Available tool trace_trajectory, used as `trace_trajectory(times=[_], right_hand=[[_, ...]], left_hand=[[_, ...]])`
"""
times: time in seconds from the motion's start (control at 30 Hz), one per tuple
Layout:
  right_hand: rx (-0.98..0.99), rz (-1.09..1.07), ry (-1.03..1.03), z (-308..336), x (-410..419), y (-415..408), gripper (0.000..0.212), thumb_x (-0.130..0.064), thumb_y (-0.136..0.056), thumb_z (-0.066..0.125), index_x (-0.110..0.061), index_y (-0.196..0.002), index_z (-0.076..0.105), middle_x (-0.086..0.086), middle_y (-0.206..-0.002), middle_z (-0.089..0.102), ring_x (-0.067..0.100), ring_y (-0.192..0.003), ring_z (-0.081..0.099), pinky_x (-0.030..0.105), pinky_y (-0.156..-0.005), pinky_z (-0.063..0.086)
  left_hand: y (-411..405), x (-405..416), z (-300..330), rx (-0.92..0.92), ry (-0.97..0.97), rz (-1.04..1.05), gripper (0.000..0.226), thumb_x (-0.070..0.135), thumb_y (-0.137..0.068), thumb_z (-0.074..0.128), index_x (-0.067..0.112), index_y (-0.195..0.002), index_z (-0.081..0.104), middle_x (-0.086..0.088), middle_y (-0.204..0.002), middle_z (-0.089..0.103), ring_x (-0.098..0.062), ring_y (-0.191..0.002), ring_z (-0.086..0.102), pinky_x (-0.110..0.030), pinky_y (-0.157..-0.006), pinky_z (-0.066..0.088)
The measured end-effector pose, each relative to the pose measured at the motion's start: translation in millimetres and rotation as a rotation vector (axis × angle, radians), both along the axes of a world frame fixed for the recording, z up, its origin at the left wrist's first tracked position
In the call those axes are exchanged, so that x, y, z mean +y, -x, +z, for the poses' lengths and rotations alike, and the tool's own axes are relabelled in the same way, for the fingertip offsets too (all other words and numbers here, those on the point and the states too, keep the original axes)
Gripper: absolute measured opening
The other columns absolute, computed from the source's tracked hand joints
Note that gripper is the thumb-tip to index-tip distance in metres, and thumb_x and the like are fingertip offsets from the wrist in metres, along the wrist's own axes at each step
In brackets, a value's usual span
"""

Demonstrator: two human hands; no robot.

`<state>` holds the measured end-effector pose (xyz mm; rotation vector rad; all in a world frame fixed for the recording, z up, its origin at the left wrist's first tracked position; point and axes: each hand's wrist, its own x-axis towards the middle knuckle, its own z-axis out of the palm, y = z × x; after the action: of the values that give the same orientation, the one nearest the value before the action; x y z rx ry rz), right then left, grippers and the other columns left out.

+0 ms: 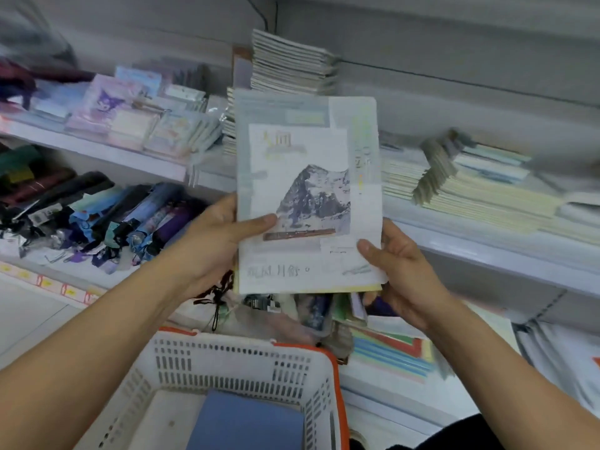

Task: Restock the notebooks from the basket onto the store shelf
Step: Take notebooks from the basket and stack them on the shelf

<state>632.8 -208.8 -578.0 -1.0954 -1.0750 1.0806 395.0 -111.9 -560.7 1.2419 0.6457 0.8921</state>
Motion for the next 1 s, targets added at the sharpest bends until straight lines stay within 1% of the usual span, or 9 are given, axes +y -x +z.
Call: trace_trajectory(times=[0.1, 0.17, 0.23, 0.4, 0.5, 0.57, 0.73, 0.87, 1.0], right_hand=[[0.100, -0.220, -0.071, 25.8, 14.6, -23.6, 0.031, -0.008, -0.099, 0.053, -0.015, -0.129, 0.055, 0.007, -0.109, 0.073, 0.020, -0.071, 0.072, 0.027, -0.039, 0.052], [0.112, -0.325, -0.108, 42.5, 25.3, -40.7, 0.029, -0.008, -0.100, 0.053, -0.014, -0.128, 0.057, 0.006, -0.114, 0.073, 0.020, -0.081, 0.073, 0.031, -0.046, 0.057], [0.046, -0.456, -0.129, 57.1, 38.7, -57.8, 0.027, -0.006, -0.100, 0.054, -0.009, -0.126, 0.059, 0.008, -0.118, 0.071, 0.019, -0.082, 0.073, 0.029, -0.047, 0.056], [0.006, -0.637, -0.088, 70.3, 68.2, -84.2, 0.038, 0.000, -0.093, 0.064, -0.001, -0.130, 0.052, -0.002, -0.114, 0.062, 0.011, -0.063, 0.070, 0.016, -0.057, 0.053], [-0.005, -0.650, -0.114, 61.5, 78.0, -88.1, 0.019, -0.002, -0.085, 0.074, -0.011, -0.096, 0.062, -0.014, -0.085, 0.063, 0.007, -0.075, 0.068, 0.010, -0.064, 0.050], [-0.077, -0.696, -0.120, 57.1, 84.0, -90.5, 0.030, -0.006, -0.081, 0.080, -0.026, -0.083, 0.059, -0.012, -0.084, 0.068, -0.001, -0.075, 0.065, 0.006, -0.061, 0.047], [-0.303, -0.812, -0.078, 50.1, 100.7, -94.8, 0.013, -0.009, -0.089, 0.072, -0.003, -0.099, 0.067, 0.004, -0.076, 0.071, 0.019, -0.060, 0.070, 0.038, -0.069, 0.062], [-0.253, -0.874, -0.030, 48.8, 114.1, -100.0, 0.019, 0.000, -0.099, 0.051, 0.007, -0.116, 0.056, 0.017, -0.092, 0.066, 0.027, -0.059, 0.059, 0.028, -0.049, 0.057], [-0.190, -0.951, 0.000, 44.4, 128.8, -105.5, 0.014, 0.007, -0.095, 0.046, 0.010, -0.098, 0.060, 0.015, -0.088, 0.061, 0.024, -0.054, 0.050, 0.031, -0.048, 0.049]], left_hand=[[-42.9, 13.7, 17.3, 0.199, -0.203, 0.036, 0.034, 0.014, -0.098, 0.056, 0.021, -0.131, 0.049, -0.005, -0.112, 0.069, -0.021, -0.068, 0.071, -0.029, -0.046, 0.054], [-76.0, 33.1, 27.9, 0.217, -0.284, 0.086, 0.025, 0.017, -0.100, 0.052, 0.016, -0.125, 0.051, -0.014, -0.087, 0.066, -0.015, -0.047, 0.053, -0.023, -0.038, 0.039], [-111.1, 55.5, 41.1, 0.211, -0.289, 0.120, 0.023, 0.012, -0.100, 0.051, 0.007, -0.123, 0.054, -0.013, -0.075, 0.059, -0.012, -0.047, 0.045, -0.022, -0.040, 0.038], [-175.1, 95.9, 57.4, 0.235, -0.198, 0.171, 0.021, 0.007, -0.101, 0.046, 0.005, -0.119, 0.057, -0.014, -0.088, 0.062, -0.013, -0.057, 0.053, -0.024, -0.052, 0.051], [-187.4, 109.3, 53.7, 0.242, -0.301, 0.226, 0.010, 0.015, -0.095, 0.061, 0.009, -0.103, 0.064, -0.011, -0.087, 0.066, -0.014, -0.060, 0.055, -0.028, -0.057, 0.053], [-188.9, 113.7, 50.0, 0.326, -0.430, 0.220, 0.016, 0.022, -0.086, 0.074, 0.015, -0.098, 0.067, -0.002, -0.081, 0.068, -0.012, -0.062, 0.057, -0.029, -0.058, 0.049], [-191.4, 124.8, 45.0, 0.404, -0.595, 0.375, 0.022, 0.025, -0.083, 0.076, 0.013, -0.097, 0.065, 0.006, -0.074, 0.062, -0.006, -0.065, 0.054, -0.019, -0.059, 0.042], [-197.4, 130.6, 42.6, 0.469, -0.760, 0.453, 0.019, 0.025, -0.086, 0.073, 0.010, -0.097, 0.068, 0.010, -0.064, 0.052, 0.000, -0.060, 0.047, -0.014, -0.053, 0.034], [-201.0, 135.5, 43.6, 0.546, -0.853, 0.516, 0.023, 0.031, -0.087, 0.072, 0.008, -0.085, 0.067, 0.008, -0.062, 0.050, -0.011, -0.062, 0.050, -0.023, -0.054, 0.032]])
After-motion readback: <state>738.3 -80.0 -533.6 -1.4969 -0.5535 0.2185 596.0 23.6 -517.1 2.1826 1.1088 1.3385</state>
